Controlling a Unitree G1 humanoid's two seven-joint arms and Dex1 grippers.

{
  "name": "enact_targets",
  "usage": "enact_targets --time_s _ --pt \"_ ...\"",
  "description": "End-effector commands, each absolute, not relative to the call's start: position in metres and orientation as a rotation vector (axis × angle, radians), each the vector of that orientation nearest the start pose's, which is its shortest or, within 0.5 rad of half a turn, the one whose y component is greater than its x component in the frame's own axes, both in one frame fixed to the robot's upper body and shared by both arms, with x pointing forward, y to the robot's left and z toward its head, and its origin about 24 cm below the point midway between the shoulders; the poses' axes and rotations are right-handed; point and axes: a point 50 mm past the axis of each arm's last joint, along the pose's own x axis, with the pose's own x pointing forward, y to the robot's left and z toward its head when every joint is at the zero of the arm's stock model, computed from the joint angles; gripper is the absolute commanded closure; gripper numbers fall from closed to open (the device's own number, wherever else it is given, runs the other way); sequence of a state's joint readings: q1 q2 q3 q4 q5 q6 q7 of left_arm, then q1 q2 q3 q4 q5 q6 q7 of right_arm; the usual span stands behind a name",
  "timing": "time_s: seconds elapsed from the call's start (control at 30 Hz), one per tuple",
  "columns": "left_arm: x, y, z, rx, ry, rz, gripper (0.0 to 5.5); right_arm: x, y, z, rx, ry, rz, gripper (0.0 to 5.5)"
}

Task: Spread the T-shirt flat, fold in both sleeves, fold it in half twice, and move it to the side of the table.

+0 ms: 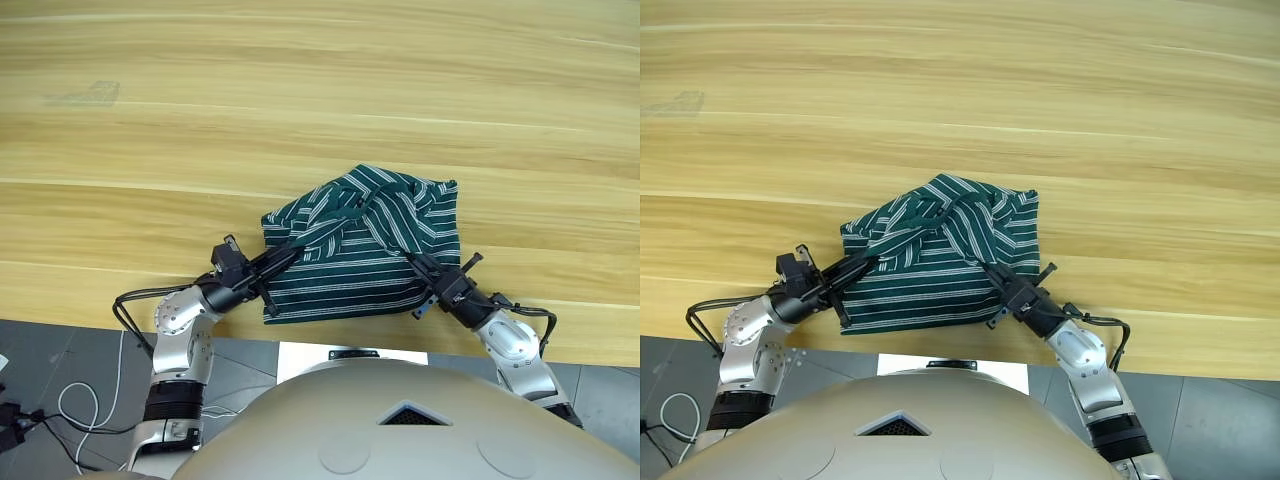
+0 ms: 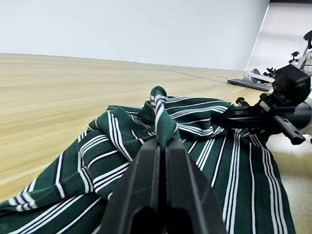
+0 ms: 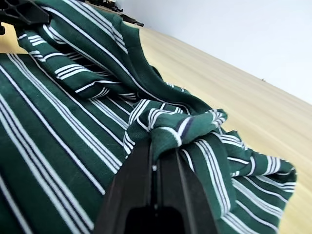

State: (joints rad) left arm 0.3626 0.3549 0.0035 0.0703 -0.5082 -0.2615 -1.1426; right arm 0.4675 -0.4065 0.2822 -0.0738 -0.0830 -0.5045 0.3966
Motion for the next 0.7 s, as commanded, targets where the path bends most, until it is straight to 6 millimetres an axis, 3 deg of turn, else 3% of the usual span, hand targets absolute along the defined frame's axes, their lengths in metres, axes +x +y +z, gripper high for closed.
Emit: enact_targets --time_s 0.03,0.23,0.37,0.47,0.63,0.7 --pt "0.148 0.202 0.008 -0.164 0.035 -0.940 5.50 0.128 -0.149 0.009 -0.350 -0.010 0.748 5.47" --pt "0.160 0.207 0.014 -0.108 -0.004 -0.925 5.50 0.148 -0.173 0.025 -0.450 -0.072 0.702 5.47" --pt "0.183 0.212 0.021 -0.064 -0.052 -0.876 5.50 0.172 -0.190 0.027 -0.515 -0.090 0.668 5.47" --pt "0.192 0.210 0.020 -0.051 -0.064 -0.877 5.50 0.184 -0.190 0.030 -0.524 -0.126 0.694 5.47" --pt "0.186 0.211 0.025 -0.067 -0.103 -0.872 5.50 0.179 -0.190 0.031 -0.474 -0.145 0.704 5.47" --pt "0.173 0.214 0.030 -0.067 -0.103 -0.917 5.50 0.161 -0.192 0.033 -0.432 -0.124 0.798 5.47"
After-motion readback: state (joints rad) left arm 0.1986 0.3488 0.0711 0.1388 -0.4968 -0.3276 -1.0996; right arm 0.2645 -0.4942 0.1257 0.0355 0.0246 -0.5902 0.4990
